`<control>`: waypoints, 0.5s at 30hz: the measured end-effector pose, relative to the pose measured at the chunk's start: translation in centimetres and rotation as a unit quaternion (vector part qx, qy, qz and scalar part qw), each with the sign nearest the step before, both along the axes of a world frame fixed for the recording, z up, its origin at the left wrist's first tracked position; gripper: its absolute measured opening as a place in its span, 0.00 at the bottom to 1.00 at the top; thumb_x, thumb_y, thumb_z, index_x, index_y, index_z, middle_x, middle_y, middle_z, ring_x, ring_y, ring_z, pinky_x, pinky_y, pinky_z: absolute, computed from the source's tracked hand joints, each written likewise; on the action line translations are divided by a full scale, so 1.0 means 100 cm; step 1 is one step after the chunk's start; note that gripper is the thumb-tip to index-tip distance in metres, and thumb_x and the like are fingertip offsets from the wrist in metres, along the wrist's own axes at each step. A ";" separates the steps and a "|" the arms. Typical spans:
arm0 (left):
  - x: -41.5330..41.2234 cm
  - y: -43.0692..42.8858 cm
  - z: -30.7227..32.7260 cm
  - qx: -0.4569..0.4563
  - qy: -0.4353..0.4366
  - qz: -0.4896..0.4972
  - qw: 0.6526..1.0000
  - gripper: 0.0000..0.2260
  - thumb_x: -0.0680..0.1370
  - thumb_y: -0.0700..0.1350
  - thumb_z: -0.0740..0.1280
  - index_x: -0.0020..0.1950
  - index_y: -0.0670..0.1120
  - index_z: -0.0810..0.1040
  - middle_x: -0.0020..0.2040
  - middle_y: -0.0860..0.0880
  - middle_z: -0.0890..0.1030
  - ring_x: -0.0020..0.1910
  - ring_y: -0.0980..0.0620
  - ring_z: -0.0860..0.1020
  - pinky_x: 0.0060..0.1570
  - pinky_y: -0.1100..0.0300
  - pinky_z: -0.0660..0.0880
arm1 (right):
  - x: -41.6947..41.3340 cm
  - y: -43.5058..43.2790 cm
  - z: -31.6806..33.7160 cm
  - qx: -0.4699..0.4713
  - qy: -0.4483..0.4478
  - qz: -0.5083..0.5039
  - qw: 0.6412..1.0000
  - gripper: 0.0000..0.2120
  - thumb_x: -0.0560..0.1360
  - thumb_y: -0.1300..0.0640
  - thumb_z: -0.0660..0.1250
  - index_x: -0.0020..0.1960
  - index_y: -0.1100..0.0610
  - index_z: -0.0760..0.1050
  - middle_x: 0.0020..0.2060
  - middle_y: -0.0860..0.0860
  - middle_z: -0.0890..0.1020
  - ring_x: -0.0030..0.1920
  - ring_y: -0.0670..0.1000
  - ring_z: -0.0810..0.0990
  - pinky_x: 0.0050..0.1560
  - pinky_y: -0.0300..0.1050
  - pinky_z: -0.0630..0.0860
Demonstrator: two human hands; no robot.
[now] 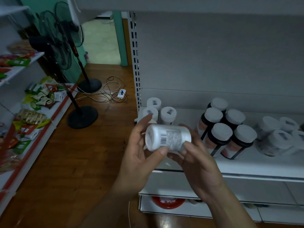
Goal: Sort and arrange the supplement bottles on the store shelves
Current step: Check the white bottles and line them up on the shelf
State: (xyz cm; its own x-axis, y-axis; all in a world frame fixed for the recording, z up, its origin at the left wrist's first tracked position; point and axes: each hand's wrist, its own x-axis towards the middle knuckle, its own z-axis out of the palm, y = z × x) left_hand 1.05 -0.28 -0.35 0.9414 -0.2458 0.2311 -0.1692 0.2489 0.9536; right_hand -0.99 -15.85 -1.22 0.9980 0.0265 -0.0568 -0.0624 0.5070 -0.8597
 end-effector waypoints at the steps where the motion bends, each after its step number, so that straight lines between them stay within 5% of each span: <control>1: 0.000 0.001 -0.001 -0.010 0.027 -0.001 1.000 0.28 0.71 0.43 0.72 0.70 0.55 0.68 0.61 0.51 0.80 0.62 0.49 0.78 0.55 0.59 0.77 | 0.000 -0.001 0.000 -0.019 -0.011 -0.004 1.000 0.30 0.65 0.50 0.75 0.67 0.51 0.73 0.61 0.55 0.80 0.60 0.55 0.79 0.54 0.48 0.78; 6: -0.002 0.001 -0.007 -0.012 0.123 0.011 0.992 0.22 0.72 0.49 0.71 0.65 0.50 0.73 0.56 0.47 0.83 0.57 0.48 0.81 0.50 0.61 0.78 | -0.002 0.002 0.003 -0.112 -0.024 -0.026 0.993 0.24 0.66 0.50 0.73 0.61 0.48 0.77 0.56 0.53 0.83 0.57 0.54 0.81 0.51 0.44 0.78; 12: -0.003 0.009 -0.008 0.022 0.084 -0.036 0.996 0.28 0.73 0.37 0.69 0.72 0.51 0.67 0.63 0.48 0.79 0.63 0.48 0.78 0.54 0.60 0.77 | -0.001 0.000 0.004 -0.183 0.006 -0.046 0.982 0.18 0.72 0.48 0.68 0.61 0.47 0.78 0.52 0.50 0.85 0.53 0.53 0.84 0.51 0.52 0.81; 15: -0.001 0.009 -0.005 0.027 0.100 0.001 0.995 0.23 0.74 0.41 0.73 0.67 0.51 0.73 0.58 0.49 0.82 0.60 0.51 0.80 0.51 0.63 0.78 | -0.004 -0.002 0.005 -0.196 -0.021 -0.038 0.980 0.22 0.71 0.49 0.70 0.64 0.45 0.74 0.55 0.46 0.83 0.56 0.48 0.82 0.50 0.44 0.80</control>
State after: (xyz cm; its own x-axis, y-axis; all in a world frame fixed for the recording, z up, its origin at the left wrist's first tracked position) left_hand 0.99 0.65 -0.88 0.9676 -0.2510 0.0259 0.0244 0.1956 0.9804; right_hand -1.43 -16.03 -0.74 0.9979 -0.0641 -0.0070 0.0020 0.1393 -0.9902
